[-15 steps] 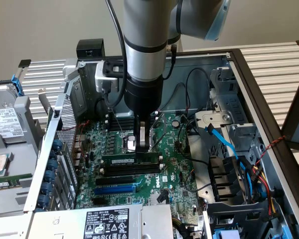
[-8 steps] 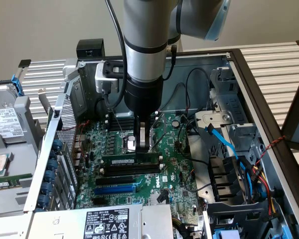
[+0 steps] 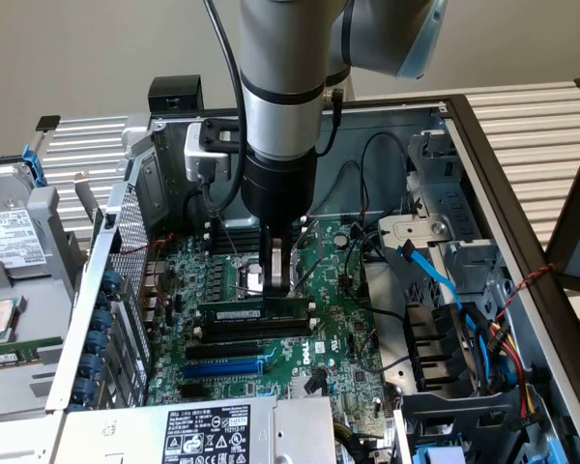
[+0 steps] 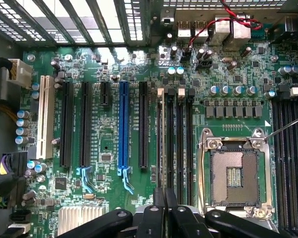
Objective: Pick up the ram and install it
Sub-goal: 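Insert the ram into the slot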
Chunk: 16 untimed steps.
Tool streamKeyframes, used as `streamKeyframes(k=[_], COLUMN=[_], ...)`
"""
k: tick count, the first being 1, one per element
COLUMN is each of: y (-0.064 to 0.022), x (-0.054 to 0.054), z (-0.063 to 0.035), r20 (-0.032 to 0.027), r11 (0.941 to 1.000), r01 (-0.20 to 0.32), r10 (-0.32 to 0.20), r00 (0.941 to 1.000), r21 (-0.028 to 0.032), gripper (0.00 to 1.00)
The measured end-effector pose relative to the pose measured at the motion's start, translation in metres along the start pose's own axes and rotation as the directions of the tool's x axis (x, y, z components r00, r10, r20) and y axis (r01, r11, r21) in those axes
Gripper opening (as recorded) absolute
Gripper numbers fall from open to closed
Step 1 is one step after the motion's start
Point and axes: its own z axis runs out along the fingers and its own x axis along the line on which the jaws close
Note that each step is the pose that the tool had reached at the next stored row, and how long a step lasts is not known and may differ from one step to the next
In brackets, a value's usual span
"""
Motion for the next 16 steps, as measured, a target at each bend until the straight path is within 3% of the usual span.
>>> streamKeyframes(k=[16], y=[-0.0017], x=[0.0009], z=[0.0035], r20=[0.0000], r11=[1.0000], r01=[0.000], r10=[0.000], r00=[1.0000], r21=[0.0010], gripper=[0.13])
